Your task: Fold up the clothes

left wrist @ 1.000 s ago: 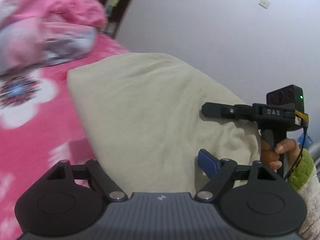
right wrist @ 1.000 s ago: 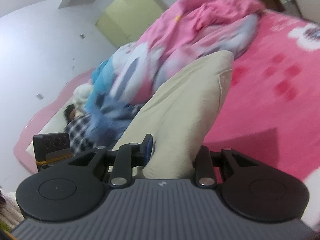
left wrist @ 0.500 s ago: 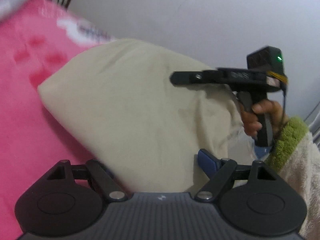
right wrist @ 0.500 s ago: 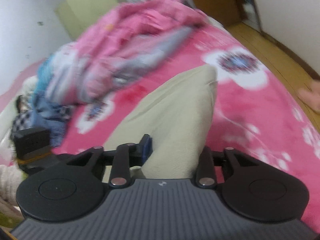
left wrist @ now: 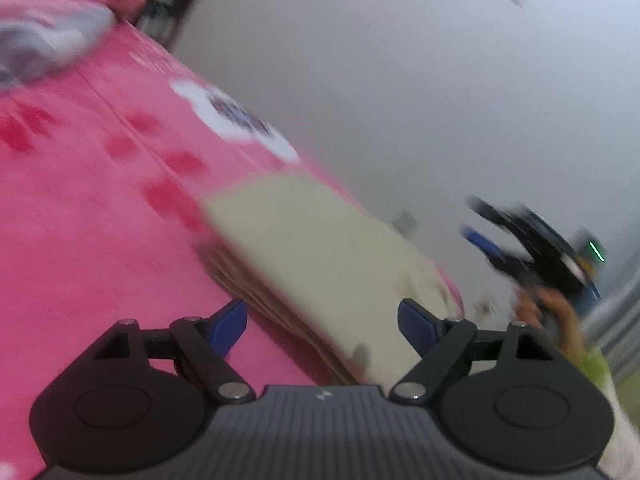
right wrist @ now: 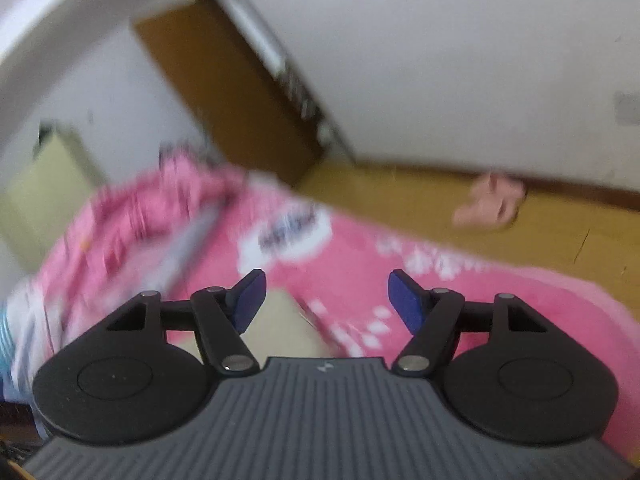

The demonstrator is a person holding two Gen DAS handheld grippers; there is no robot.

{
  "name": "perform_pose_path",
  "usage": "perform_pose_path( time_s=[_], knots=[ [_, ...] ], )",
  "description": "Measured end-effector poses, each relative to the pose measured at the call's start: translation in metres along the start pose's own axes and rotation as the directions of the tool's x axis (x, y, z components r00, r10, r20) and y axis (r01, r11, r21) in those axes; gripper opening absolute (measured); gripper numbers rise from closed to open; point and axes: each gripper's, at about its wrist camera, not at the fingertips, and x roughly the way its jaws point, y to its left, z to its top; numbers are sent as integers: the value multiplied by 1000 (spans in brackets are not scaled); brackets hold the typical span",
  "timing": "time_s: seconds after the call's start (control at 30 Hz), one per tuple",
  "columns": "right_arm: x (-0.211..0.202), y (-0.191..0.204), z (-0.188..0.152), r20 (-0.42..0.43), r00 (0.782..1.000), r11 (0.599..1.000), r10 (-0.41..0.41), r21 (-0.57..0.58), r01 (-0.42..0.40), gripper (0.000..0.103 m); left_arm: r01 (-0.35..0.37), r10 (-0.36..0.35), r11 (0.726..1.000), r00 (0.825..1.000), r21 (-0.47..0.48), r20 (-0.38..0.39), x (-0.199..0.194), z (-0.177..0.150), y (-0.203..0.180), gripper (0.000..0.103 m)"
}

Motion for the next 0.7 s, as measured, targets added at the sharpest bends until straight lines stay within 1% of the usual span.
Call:
perform_pose_path(
  time_s=[0.03,0.13,0.2,0.27,0.33,0.37,0.43,0.47,0.5,0.53,0.57,0.63,0.7],
  knots=[
    [-19,10,-8,42,999,999,21,35,-22,66,-19,19,1000,1000,-4,19,-8,9,2,83],
    [-64,39,-40,71,992,987,108,111,-115,66,-53,52,999,995,6,83,-45,25,-2,83],
    [-92,58,-59,75,990,983,118,129,-127,67,-71,66,997,989,36,136,-79,29,-15,83],
    [-117,80,-74,74,989,982,131,125,-140,67,-73,59,995,980,67,188,-119,33,-34,84],
    [-146,107,-72,107,980,981,166,79,-174,67,-72,47,993,969,97,242,-162,37,-56,87],
    [-160,121,-71,125,975,980,184,54,-192,67,-80,45,990,960,118,277,-186,38,-67,88],
    [-189,148,-68,158,962,974,222,3,-225,67,-111,52,982,936,151,348,-234,42,-87,89],
    [-204,162,-66,174,955,970,241,-23,-240,68,-134,61,978,918,161,392,-261,42,-96,89],
    [-218,176,-64,189,947,966,260,-49,-255,68,-151,67,974,902,167,426,-281,44,-103,91],
    [-230,194,-61,190,933,952,306,-83,-295,68,-173,77,970,885,171,459,-301,44,-110,92],
    [-242,214,-57,187,916,934,355,-118,-338,69,-207,101,964,868,169,486,-324,41,-116,92],
    [-261,259,-58,177,880,890,441,-210,-404,76,-272,147,949,831,161,537,-370,33,-129,94],
    [-279,292,-69,171,826,835,538,-245,-493,78,-316,180,937,803,151,568,-409,20,-138,96]
  ],
)
